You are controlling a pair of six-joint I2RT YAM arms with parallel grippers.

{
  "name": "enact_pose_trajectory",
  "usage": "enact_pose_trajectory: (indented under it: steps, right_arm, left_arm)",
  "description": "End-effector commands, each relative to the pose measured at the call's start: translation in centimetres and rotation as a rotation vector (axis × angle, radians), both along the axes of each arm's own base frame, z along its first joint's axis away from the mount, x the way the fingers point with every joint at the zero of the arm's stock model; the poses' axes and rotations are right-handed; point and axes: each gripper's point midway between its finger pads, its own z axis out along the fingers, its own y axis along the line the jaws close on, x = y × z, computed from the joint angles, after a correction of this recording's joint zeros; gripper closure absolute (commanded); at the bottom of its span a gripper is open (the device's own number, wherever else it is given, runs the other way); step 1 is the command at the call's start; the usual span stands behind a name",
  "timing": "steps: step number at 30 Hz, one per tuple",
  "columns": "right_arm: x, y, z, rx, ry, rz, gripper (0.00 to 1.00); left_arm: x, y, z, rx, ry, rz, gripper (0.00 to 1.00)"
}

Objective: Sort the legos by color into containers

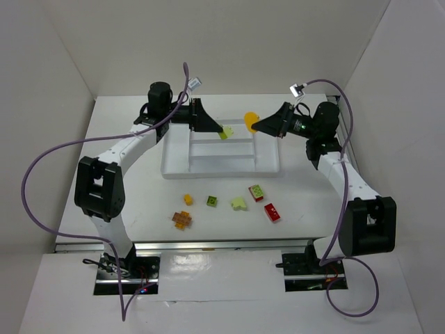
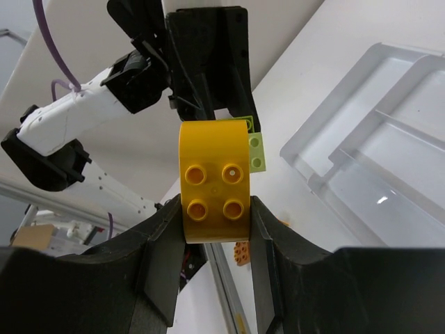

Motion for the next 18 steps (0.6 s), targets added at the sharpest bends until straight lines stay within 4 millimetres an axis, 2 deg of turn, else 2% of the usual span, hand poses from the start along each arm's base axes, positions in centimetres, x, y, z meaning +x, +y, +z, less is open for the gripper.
enact_pose_trajectory:
  steps: [1, 4, 5, 7, 8, 9, 10, 11, 12, 13, 14, 15, 16, 17, 18]
  right_arm:
    - [-0.4, -0.4, 3.1, 0.0, -0.116, -0.027, 0.86]
    - [0.6, -0.7, 2.5, -0.014, -0.088, -0.072, 0.86]
    - [1.5, -1.1, 1.6, -0.029, -0.029, -0.126, 0.86]
    - [3.4, -2.1, 0.7, -0.11, -0.022, -0.232, 0.86]
    - [5.6, -2.9, -0.5, -0.177, 0.018, -0.383, 0.86]
    - [6.1, -3.6, -3.7, -0.28, 0.138, -0.456, 0.86]
    - [7.3, -4.1, -3.3, -0.352, 0.102, -0.532, 0.86]
    - [8.4, -4.8, -4.4, -0.443, 0.117, -0.663, 0.86]
    - [8.9, -4.8, -6.3, -0.508, 0.153, -0.688, 0.86]
    - [9.6, -4.9, -6.4, -0.538, 0.15, -0.719, 0.86]
    - [10.2, -4.8, -7.0, -0.569, 0.146, -0.733, 0.86]
    - [11.0, -4.4, -9.4, -0.62, 0.187, -0.739, 0.86]
    - [11.3, -4.4, -10.3, -0.662, 0.203, -0.745, 0.86]
    - [12.1, -3.9, -9.9, -0.676, 0.176, -0.75, 0.86]
    - [12.3, -2.5, -10.4, -0.696, 0.167, -0.726, 0.86]
  left_arm:
    - [-1.0, 0.5, 2.2, 0.004, -0.09, 0.017, 1.0]
    - [-0.4, 1.3, 1.2, 0.028, -0.062, 0.052, 1.0]
    - [0.0, 1.8, 1.7, 0.031, -0.064, 0.074, 1.0]
    - [1.8, 3.0, 1.6, 0.074, -0.076, 0.171, 1.0]
    - [2.2, 3.7, 0.6, 0.12, -0.009, 0.22, 1.0]
    - [3.2, 4.9, 1.3, 0.147, -0.014, 0.288, 1.0]
    - [4.9, 6.2, 0.5, 0.202, 0.001, 0.401, 1.0]
    - [5.0, 7.3, 0.1, 0.237, 0.053, 0.456, 1.0]
    - [5.6, 8.8, 0.0, 0.252, 0.076, 0.518, 1.0]
    - [6.3, 10.2, -0.1, 0.275, 0.114, 0.627, 1.0]
    - [6.2, 10.7, -0.3, 0.289, 0.133, 0.669, 1.0]
    - [6.2, 11.2, -0.2, 0.299, 0.125, 0.703, 1.0]
    - [5.8, 11.8, -1.0, 0.323, 0.152, 0.741, 1.0]
    - [5.6, 12.6, -0.3, 0.344, 0.125, 0.815, 1.0]
    - [5.6, 13.2, 0.0, 0.353, 0.114, 0.851, 1.0]
